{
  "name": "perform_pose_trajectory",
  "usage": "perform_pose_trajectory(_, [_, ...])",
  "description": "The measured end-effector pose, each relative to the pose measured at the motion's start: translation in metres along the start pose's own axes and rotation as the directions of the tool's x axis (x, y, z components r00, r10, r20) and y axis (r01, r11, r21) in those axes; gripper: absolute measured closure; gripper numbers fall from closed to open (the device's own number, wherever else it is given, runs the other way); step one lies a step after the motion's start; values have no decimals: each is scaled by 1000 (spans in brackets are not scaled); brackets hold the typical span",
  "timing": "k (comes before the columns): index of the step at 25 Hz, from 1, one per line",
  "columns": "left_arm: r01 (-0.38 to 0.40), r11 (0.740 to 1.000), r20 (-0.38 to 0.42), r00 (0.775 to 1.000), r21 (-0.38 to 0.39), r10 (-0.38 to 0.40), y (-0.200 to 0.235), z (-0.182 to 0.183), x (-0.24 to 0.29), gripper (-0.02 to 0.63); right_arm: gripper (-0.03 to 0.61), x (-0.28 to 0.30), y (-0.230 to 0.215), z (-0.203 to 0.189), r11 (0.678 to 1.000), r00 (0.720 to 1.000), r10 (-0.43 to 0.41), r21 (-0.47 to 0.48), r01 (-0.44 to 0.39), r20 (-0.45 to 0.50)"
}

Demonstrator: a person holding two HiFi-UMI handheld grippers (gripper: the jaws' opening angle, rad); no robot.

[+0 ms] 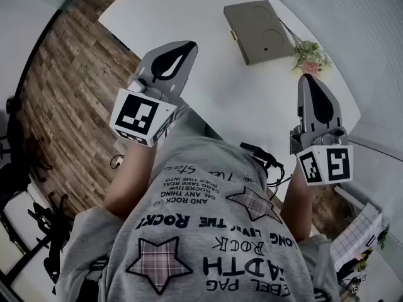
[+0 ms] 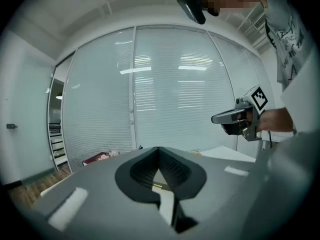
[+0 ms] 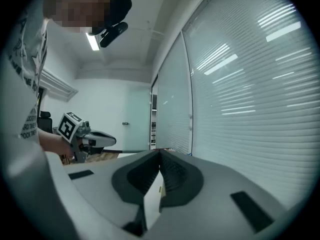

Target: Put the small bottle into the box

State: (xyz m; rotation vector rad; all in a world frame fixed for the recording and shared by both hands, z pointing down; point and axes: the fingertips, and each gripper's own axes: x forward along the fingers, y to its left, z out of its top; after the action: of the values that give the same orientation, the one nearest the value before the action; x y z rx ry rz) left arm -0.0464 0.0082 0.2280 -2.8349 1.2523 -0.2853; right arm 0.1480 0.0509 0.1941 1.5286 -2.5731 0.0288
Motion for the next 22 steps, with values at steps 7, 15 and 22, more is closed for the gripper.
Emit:
perform_pose_trajectory(7, [-87,996,31,996,-14,87,1,10,-20,604,565,-10,4,12,999,999,26,-31,-25,44])
perform_pose_trajectory(15, [-156,988,60,986,-6,156,3,18,-41,604,565,-18,10,15,998,997,45,-41,-42,62])
perform_pose_trajectory(22, [-192,981,78,978,-15,193,2,29,-53,603,565,-28,8,23,998,996,34,-51,-29,83])
